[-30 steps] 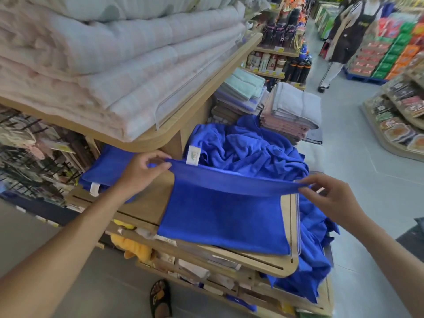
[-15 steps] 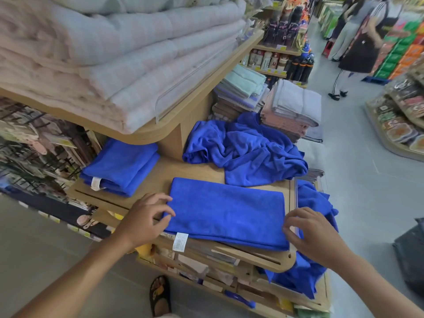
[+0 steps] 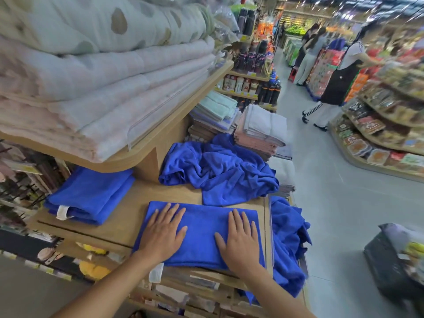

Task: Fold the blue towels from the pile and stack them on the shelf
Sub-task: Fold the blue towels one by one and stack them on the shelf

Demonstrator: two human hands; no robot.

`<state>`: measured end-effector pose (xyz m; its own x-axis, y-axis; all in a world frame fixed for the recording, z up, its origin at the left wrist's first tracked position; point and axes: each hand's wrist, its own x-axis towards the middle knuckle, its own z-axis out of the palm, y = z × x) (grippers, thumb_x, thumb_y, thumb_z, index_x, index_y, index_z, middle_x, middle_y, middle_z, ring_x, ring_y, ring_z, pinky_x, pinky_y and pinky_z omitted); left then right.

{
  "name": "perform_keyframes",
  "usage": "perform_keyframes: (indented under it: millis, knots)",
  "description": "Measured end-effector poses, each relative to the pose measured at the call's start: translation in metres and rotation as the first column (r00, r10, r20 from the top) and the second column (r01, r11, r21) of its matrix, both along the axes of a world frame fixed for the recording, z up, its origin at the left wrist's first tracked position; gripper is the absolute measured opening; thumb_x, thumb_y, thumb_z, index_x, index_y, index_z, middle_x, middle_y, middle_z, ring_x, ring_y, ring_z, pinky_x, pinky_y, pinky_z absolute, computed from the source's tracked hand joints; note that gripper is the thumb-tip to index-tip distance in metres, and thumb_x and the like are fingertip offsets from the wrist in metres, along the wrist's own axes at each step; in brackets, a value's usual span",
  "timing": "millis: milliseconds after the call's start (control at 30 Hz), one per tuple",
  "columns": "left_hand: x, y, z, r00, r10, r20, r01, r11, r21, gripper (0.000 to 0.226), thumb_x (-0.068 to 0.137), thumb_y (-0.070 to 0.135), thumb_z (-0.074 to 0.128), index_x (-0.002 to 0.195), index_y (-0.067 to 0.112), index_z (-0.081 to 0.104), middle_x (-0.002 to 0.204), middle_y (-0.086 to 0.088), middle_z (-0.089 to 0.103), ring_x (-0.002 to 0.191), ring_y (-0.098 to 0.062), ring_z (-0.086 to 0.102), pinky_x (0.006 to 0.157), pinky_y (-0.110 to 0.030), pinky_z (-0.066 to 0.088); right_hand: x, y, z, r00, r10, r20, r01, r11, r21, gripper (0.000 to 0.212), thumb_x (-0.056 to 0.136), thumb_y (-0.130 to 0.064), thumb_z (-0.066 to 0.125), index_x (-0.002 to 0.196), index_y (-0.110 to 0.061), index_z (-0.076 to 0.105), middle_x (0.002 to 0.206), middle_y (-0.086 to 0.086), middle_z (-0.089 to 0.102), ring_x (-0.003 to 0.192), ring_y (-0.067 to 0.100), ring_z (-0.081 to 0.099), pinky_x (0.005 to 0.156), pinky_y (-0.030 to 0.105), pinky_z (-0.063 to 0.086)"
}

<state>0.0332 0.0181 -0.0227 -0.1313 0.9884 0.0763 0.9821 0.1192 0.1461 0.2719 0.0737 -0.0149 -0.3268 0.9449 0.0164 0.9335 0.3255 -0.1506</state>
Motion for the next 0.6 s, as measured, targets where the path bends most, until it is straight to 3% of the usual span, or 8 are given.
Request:
perform_keyframes:
  millis: [167, 400, 500, 600]
  knots:
    - [-0.010, 0.009, -0.005, 1.000, -0.001, -0.016, 0.000, 0.997, -0.075, 0.078, 0.093, 0.064, 0.005, 0.162, 0.029, 0.017, 0.169, 0.007, 0.015, 0.157, -0.015, 0.007, 0.127, -0.043, 0.005, 0.009, 0.007, -0.012, 0.996, -0.078, -0.033, 0.076, 0.996, -0.038, 0.102, 0.087, -0.084, 0.005, 0.165, -0.018, 0.008, 0.173, -0.002, 0.004, 0.159, 0.020, -0.003, 0.127, 0.045, -0.001]
    - [-0.013, 0.021, -0.002, 1.000, 0.019, -0.018, -0.021, 0.994, -0.110, 0.069, 0.102, 0.060, 0.017, 0.163, 0.029, 0.008, 0.171, 0.007, 0.005, 0.157, -0.015, -0.003, 0.127, -0.044, 0.000, 0.008, 0.022, -0.003, 0.999, -0.039, -0.028, 0.038, 0.997, -0.061, 0.090, 0.096, -0.075, 0.015, 0.165, -0.017, 0.011, 0.173, 0.001, 0.009, 0.159, 0.022, 0.001, 0.129, 0.043, 0.004]
    - [-0.001, 0.010, 0.001, 1.000, 0.007, -0.001, -0.007, 0.995, -0.099, 0.073, 0.101, 0.061, 0.016, 0.163, 0.024, 0.008, 0.171, 0.004, 0.001, 0.157, -0.016, -0.007, 0.127, -0.047, -0.002, 0.021, 0.017, 0.003, 0.995, -0.095, -0.007, 0.096, 0.994, 0.057, 0.093, 0.097, -0.072, 0.029, 0.160, -0.004, 0.022, 0.163, 0.016, 0.032, 0.151, 0.032, 0.029, 0.124, 0.041, 0.026]
    - [0.026, -0.015, -0.005, 0.997, -0.075, 0.006, 0.075, 0.995, -0.060, 0.082, 0.095, 0.068, 0.008, 0.163, 0.022, 0.011, 0.171, 0.004, 0.003, 0.157, -0.014, -0.006, 0.126, -0.044, -0.006, 0.024, 0.020, 0.015, 0.991, -0.131, 0.038, 0.126, 0.987, 0.104, 0.092, 0.098, -0.064, 0.041, 0.156, 0.005, 0.024, 0.138, 0.019, 0.056, 0.122, 0.033, 0.055, 0.106, 0.039, 0.044]
